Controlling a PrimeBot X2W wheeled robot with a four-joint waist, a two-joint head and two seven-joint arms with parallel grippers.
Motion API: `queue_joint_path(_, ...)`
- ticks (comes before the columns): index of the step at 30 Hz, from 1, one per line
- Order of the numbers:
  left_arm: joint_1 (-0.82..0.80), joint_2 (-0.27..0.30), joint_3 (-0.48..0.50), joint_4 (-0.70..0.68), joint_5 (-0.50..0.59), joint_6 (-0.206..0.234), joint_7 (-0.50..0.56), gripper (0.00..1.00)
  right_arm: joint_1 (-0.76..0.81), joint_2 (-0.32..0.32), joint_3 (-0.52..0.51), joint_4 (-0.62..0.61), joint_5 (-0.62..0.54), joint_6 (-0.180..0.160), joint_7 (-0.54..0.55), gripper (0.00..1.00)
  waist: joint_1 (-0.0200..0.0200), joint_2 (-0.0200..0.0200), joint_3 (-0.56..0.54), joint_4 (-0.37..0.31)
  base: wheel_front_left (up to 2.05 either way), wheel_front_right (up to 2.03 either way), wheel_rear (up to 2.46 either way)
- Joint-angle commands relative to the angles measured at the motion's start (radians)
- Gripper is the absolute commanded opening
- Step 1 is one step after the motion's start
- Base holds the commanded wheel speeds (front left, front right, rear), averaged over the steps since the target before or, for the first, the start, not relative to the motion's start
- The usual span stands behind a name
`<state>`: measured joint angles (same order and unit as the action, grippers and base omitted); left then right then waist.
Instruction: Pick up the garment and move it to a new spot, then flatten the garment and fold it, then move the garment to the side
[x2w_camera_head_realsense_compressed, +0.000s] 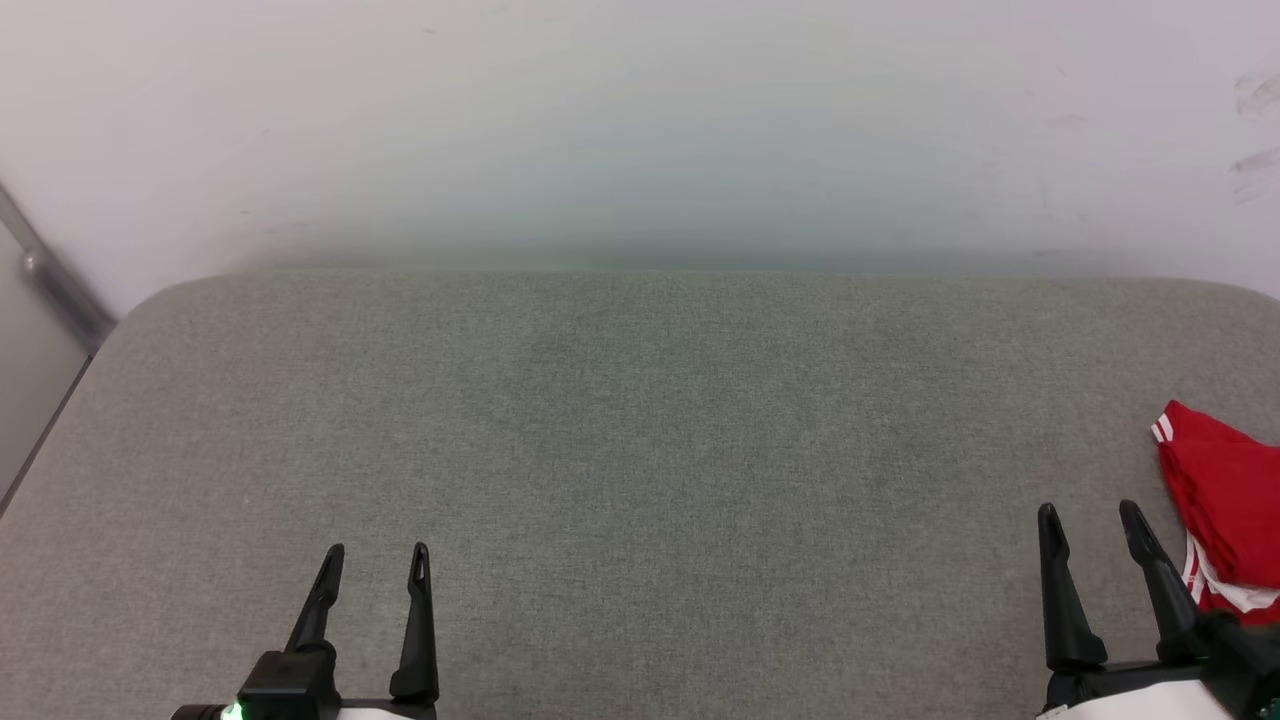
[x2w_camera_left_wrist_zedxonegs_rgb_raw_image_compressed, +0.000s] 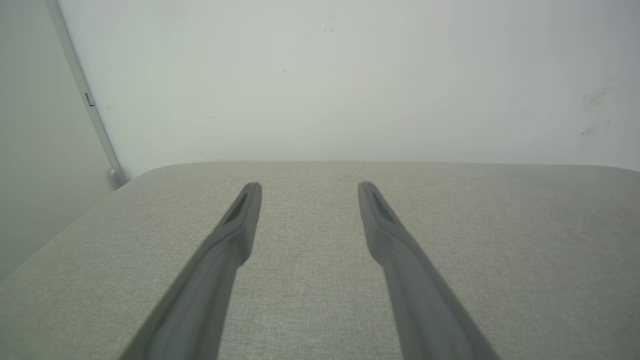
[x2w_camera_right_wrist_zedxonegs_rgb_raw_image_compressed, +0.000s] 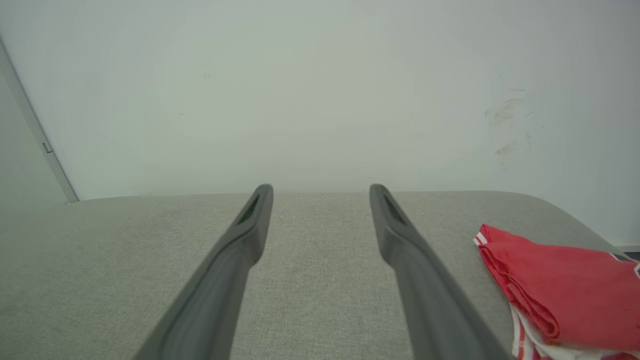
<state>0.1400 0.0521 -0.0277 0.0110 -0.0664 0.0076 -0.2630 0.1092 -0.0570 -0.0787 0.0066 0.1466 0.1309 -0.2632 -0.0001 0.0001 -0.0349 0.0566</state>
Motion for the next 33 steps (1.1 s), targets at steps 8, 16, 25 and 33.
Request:
queue_joint_path(8,0.0,-0.001,0.002,0.013,0.002,0.001,0.0,0.0,0.025,0.004,0.0,-0.008,0.004,0.0,0.0,0.0,0.0001,-0.0001,-0.003,-0.002,0.0,0.0,0.0)
queue_joint_path(16,-0.005,-0.001,0.005,0.062,-0.087,-0.007,0.023,0.0,0.02,0.003,0.001,0.041,0.087,0.0,0.02,0.0,0.0001,-0.0001,-0.002,-0.003,0.0,0.0,0.0)
queue_joint_path(25,-0.034,0.002,0.017,0.083,-0.252,-0.022,0.06,0.0,-0.009,0.0,0.001,0.063,0.244,0.0,0.057,0.0,0.0001,-0.0001,0.001,-0.007,0.0,0.0,0.0)
queue_joint_path(33,-0.06,0.004,0.029,0.1,-0.402,-0.035,0.094,0.0,-0.034,-0.002,-0.001,0.082,0.385,0.0,0.091,0.0,0.0001,-0.0001,0.003,-0.01,0.0,0.0,0.0)
